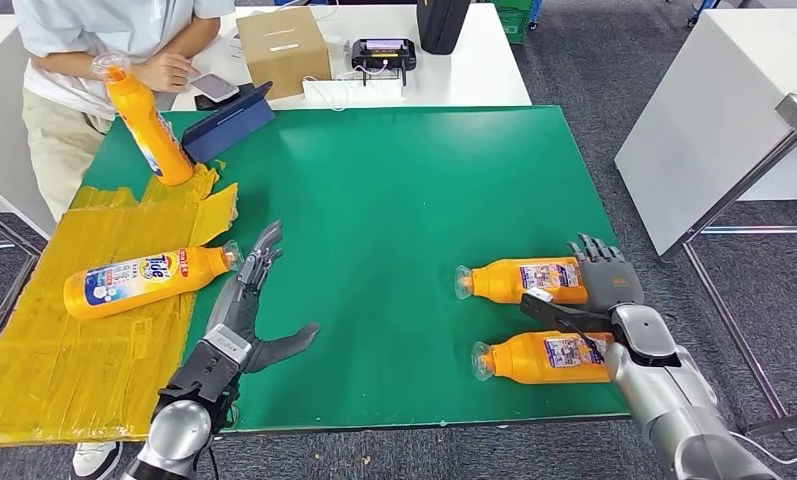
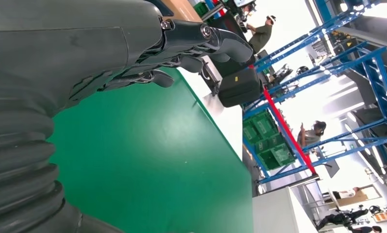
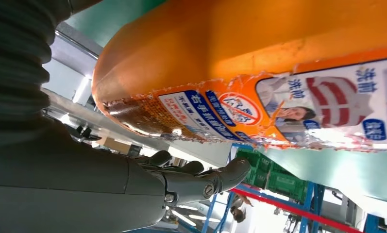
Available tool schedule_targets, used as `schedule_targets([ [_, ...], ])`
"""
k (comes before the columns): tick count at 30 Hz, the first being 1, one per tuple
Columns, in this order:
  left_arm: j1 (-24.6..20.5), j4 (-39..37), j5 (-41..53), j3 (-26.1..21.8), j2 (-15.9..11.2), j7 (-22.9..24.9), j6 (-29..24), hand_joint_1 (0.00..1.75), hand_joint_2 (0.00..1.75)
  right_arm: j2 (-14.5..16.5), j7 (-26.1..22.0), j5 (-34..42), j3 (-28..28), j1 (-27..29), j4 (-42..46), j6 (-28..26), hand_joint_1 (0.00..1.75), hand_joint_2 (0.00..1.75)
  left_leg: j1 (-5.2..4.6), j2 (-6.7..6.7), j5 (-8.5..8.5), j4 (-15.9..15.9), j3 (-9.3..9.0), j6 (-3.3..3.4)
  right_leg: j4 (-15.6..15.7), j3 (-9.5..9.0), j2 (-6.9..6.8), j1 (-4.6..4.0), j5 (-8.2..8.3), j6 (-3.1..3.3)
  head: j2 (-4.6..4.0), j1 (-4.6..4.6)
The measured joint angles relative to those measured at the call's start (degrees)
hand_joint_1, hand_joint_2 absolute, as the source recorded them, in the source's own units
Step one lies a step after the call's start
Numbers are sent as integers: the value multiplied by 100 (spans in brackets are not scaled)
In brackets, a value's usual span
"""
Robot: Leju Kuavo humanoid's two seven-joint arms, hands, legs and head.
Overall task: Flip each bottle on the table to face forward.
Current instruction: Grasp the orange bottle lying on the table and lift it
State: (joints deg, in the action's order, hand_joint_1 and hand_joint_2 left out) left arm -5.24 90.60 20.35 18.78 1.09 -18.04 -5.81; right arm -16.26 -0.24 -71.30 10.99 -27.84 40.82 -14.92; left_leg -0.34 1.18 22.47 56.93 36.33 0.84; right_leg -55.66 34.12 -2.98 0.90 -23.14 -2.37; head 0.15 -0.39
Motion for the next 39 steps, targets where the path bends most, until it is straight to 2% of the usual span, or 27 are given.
schedule_targets([
  [7,-44,-12,0,39,0,-8,1,0,175,41,-20,-172,74,-201,-263,43,0,175,0,2,0,0,0,0,0,0,1,0,0,0,0,1],
  [8,-64,-14,0,51,0,-12,1,0,175,49,-19,-246,112,-269,-344,90,4,175,0,2,0,0,-1,0,0,0,1,-1,0,0,0,1],
  [12,-152,-35,-3,116,0,-56,-15,0,175,66,12,-490,305,-585,-722,549,174,175,2,9,-1,0,-14,0,0,-10,3,-2,1,0,0,1],
  [18,-320,-46,-167,170,0,-183,-113,0,175,66,44,-510,562,-1020,-1262,1476,175,175,2,7,-1,0,-41,2,4,-30,0,1,0,0,0,0],
  [25,-339,-54,-260,208,-2,-242,-116,0,175,62,-14,-339,657,-1216,-1500,1493,175,175,2,0,-5,1,-46,8,4,-47,-6,1,0,-1,0,-1],
  [27,-335,-53,-271,211,-2,-237,-117,0,175,85,-9,-207,669,-1193,-1506,1220,175,175,2,0,-5,0,-45,8,4,-49,-5,1,2,-2,0,-1],
  [29,-317,-38,-267,211,-2,-207,-118,0,175,141,-4,37,638,-1100,-1470,725,175,175,2,1,-5,0,-44,7,3,-49,-4,0,3,-3,0,-1],
  [34,-171,110,-179,212,1,-53,-84,0,175,498,-101,785,240,-420,-694,-1016,175,175,4,0,-5,0,-33,7,0,-34,-4,-6,3,-3,0,3],
  [39,-105,157,-166,224,4,-28,-65,0,175,777,-364,1185,-67,52,117,-1571,175,175,11,-8,-7,0,-13,5,-1,-18,-11,-10,0,-1,0,0],
])
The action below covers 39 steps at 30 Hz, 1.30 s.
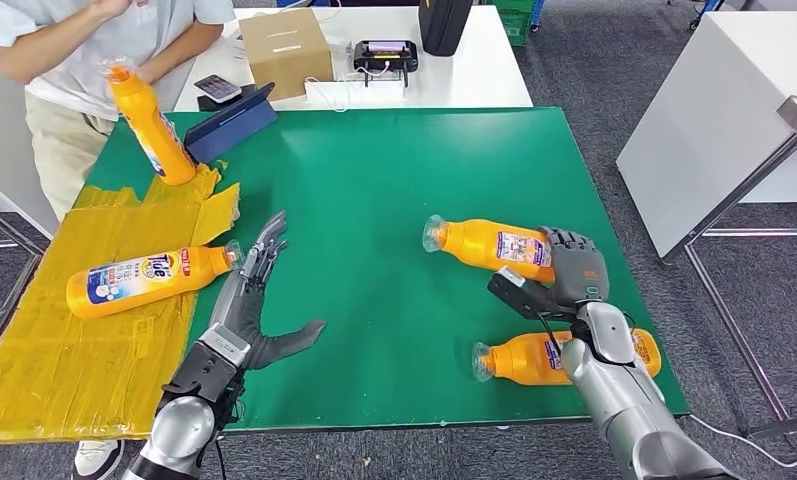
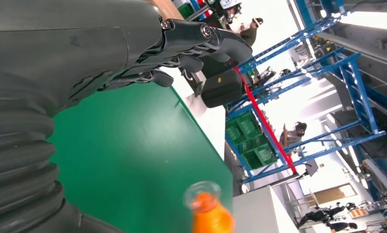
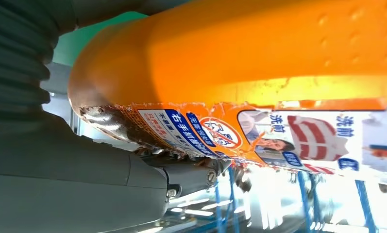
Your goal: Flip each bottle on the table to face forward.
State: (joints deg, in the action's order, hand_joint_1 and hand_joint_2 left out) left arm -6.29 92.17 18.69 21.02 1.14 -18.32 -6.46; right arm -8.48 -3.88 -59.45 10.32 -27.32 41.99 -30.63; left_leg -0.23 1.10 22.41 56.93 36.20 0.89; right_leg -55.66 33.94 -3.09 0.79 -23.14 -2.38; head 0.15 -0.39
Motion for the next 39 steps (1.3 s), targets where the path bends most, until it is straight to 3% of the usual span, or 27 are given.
schedule_targets([
  [3,13,-8,-41,26,-1,8,91,0,175,222,-411,691,-255,389,723,-263,175,175,-1,-1,1,0,8,0,0,5,-1,1,-1,0,0,-3],
  [7,16,-81,-221,48,-10,32,215,0,175,716,-1384,2619,-625,1060,1895,-167,175,175,-2,-1,6,-1,13,-4,0,13,1,1,-2,1,0,2],
  [12,36,-139,-376,50,-39,46,256,0,175,1196,-1674,4091,-666,1649,2921,985,175,175,0,1,7,-3,14,-6,0,17,3,0,-7,5,0,0],
  [19,1,-193,-574,80,-56,49,396,0,175,1578,-1849,5493,-307,1877,3303,2672,175,175,0,3,5,-3,14,-7,0,19,3,0,-7,5,0,-1],
  [28,-222,-210,-837,387,-71,-7,610,0,175,1968,-1909,5891,871,1692,2812,3473,175,175,1,4,4,-3,14,-8,-1,21,3,0,-7,6,0,-1],
  [39,-386,-197,-867,736,-85,-31,663,0,175,2139,-1903,5926,1511,1319,2061,3616,175,175,-1,3,4,-2,14,-7,-1,20,3,1,-6,6,0,-1],
])
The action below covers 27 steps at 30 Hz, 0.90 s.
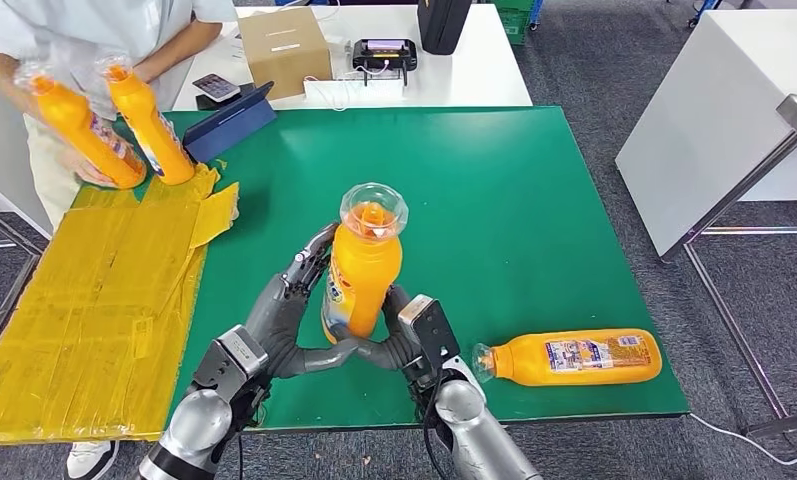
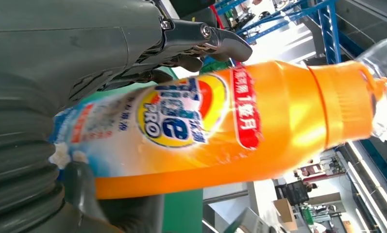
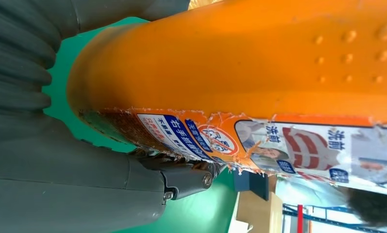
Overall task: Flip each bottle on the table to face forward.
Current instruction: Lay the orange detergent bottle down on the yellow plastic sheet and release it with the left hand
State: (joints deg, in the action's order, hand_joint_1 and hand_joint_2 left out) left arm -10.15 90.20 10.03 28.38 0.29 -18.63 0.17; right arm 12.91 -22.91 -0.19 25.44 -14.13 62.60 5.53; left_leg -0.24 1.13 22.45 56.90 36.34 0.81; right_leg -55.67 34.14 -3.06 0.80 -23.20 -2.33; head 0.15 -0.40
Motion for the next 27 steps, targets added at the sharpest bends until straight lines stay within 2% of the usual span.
schedule_targets([
  [8,-128,1,488,236,-11,-155,-475,0,175,83,-5,140,313,-223,-479,172,175,175,1,1,0,0,0,0,0,2,1,-1,0,0,0,0],
  [16,-256,-17,635,345,-18,-88,-861,0,175,124,-115,-632,1000,-369,-961,-375,175,175,1,1,0,0,0,0,0,2,0,0,0,1,0,-1],
  [25,-375,-326,731,316,-16,38,-1127,0,175,86,-89,-822,1304,-407,-1130,-706,175,175,1,0,0,0,1,0,0,3,0,0,0,0,0,-1],
  [26,-394,-367,731,313,-16,41,-1130,7,175,83,-85,-823,1314,-407,-1151,-722,175,175,1,1,0,0,1,0,0,3,1,0,0,0,0,-2],
  [27,-409,-403,731,309,-16,43,-1131,45,175,80,-81,-823,1321,-408,-1171,-735,175,175,1,1,0,0,0,0,0,3,1,0,0,0,0,-1],
])
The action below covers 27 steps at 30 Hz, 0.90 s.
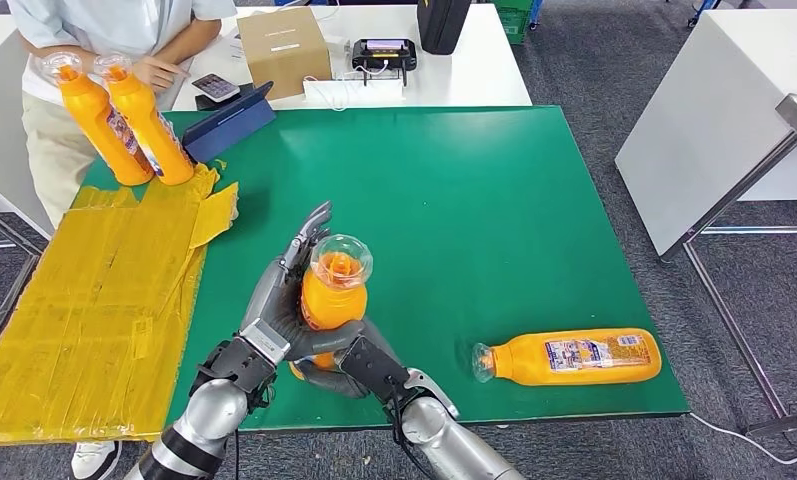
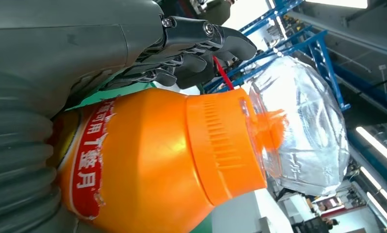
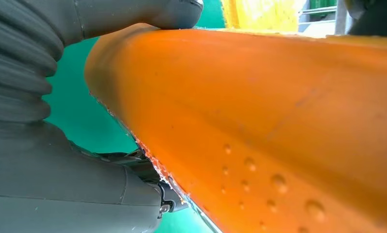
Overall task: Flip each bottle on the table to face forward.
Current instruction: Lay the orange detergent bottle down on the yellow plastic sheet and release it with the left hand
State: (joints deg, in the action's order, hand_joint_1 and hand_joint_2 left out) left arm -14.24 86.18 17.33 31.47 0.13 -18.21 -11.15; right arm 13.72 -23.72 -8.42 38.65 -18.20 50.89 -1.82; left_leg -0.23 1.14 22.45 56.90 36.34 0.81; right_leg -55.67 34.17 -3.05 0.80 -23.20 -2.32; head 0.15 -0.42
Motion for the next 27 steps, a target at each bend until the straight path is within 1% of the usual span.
schedule_targets([
  [2,-18,-54,0,-5,1,5,2,120,175,-2,3,-11,8,0,-34,-28,175,175,0,0,0,0,0,0,0,0,0,0,0,0,0,-1],
  [3,-23,-79,1,-8,1,16,7,150,175,-3,3,-22,11,1,-49,-49,175,175,0,0,0,0,0,0,0,1,0,0,0,0,0,0],
  [6,-43,-148,8,-11,3,58,23,152,175,-12,3,-48,20,3,-75,-102,175,175,0,0,0,0,0,0,0,1,0,0,0,0,0,0],
  [10,-59,-198,18,-10,5,71,26,175,175,-25,3,-48,36,2,-93,-115,175,175,0,0,0,0,0,0,0,1,0,0,0,0,0,0],
  [14,-90,-242,167,-8,12,150,82,175,175,-52,3,-61,45,10,-97,-177,175,175,0,0,0,0,0,0,0,1,0,0,0,0,0,-1],
  [21,-189,-332,262,-8,12,287,399,175,175,-102,7,-183,45,57,-97,-361,175,175,0,-1,0,0,0,0,0,0,0,0,0,0,0,-1],
  [27,-213,-343,205,-34,4,302,510,175,175,-125,-4,-339,10,134,23,-666,175,175,0,-1,0,0,0,0,0,0,0,0,0,0,0,0],
])
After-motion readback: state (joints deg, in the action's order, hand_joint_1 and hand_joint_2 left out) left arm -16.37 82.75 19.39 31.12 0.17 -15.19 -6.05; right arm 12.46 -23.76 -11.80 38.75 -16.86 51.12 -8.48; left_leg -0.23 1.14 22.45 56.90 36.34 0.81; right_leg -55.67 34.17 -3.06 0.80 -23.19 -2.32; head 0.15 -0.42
